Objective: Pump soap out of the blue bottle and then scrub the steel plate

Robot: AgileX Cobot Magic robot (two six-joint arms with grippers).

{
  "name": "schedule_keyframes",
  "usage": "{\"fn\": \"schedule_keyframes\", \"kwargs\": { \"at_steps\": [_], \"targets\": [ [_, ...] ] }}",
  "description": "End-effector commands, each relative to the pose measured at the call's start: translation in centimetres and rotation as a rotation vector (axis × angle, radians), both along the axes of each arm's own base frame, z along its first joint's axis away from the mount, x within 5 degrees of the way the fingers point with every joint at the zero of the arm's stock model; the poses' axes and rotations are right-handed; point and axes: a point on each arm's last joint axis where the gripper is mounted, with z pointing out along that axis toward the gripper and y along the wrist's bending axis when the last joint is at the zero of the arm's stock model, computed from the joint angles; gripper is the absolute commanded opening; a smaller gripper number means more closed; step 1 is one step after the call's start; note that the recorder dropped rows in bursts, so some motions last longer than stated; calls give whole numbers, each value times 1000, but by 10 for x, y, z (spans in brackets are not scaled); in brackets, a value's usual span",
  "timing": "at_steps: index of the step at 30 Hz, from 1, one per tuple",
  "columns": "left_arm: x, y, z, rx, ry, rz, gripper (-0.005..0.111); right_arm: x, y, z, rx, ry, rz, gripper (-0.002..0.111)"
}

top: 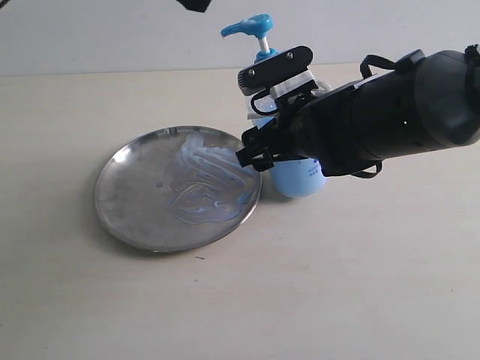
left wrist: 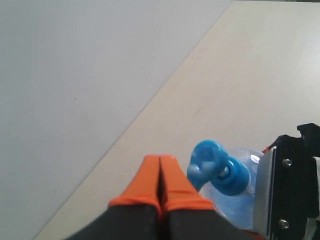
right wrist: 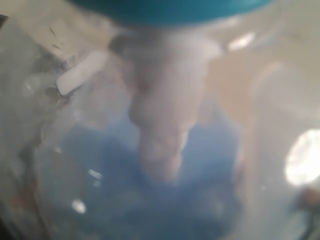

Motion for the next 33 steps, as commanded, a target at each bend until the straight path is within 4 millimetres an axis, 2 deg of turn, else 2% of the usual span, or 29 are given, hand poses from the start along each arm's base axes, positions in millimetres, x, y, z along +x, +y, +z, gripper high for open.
{"fn": "schedule_keyframes", "kwargs": {
  "at_steps": [1,12,21,28,33],
  "targets": [
    [1,9,6,-13,2,21,0,-4,3,-7,5,48,34,0],
    [-1,9,-4,1,40,20,0,-4,1,3,-25,21,47,0],
    [3,7,-11,14,53,19,0,-14,-5,-9,-48,64,48,0],
    [8,11,-7,-14,16,56,0,-16,-3,9,4,26,81,0],
    [7,10,-9,-20,45,48,0,-17,3,9,35,38,136,0]
  ]
}}
